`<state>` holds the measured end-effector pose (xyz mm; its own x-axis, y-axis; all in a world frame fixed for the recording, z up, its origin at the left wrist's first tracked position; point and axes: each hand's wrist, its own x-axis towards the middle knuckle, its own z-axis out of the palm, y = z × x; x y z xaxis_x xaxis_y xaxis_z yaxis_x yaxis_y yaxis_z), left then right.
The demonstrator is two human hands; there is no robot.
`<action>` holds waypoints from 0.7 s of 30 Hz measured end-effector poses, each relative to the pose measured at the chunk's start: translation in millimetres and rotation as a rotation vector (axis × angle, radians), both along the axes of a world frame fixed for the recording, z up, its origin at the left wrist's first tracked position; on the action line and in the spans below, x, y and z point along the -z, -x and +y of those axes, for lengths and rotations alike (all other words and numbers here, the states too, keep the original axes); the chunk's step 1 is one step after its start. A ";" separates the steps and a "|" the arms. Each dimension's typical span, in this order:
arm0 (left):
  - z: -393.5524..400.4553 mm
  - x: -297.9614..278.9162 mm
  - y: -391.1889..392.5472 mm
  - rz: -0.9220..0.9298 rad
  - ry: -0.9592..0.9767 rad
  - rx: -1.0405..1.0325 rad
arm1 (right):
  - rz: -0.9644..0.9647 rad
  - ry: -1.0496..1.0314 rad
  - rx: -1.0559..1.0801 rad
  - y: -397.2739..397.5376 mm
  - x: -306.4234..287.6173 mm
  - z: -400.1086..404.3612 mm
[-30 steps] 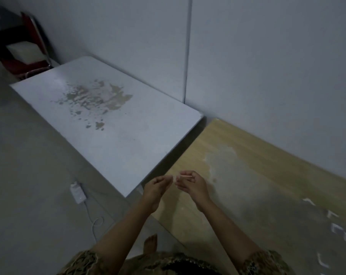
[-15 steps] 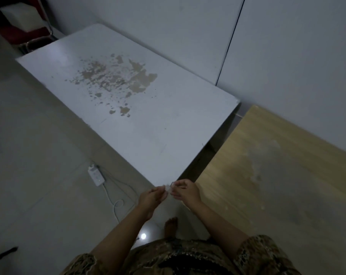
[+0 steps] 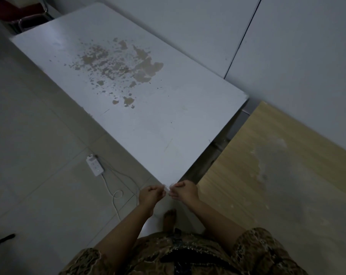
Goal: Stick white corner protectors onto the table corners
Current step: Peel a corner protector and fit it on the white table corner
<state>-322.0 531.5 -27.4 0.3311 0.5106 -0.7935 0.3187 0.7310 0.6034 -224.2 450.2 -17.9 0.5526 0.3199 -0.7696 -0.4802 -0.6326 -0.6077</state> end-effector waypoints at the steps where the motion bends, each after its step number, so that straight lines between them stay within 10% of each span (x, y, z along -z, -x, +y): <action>1: 0.8 1.1 0.2 0.004 -0.003 0.007 | 0.001 0.002 0.008 -0.4 -0.8 0.3; 21: -3.0 -5.6 -8.2 0.022 -0.033 -0.031 | -0.028 0.033 0.074 -1.5 -4.1 -1.4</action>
<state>-313.9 528.5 -21.9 0.2975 0.5465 -0.7828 0.3097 0.7204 0.6206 -222.7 448.8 -13.8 0.5950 0.2518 -0.7632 -0.5098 -0.6160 -0.6006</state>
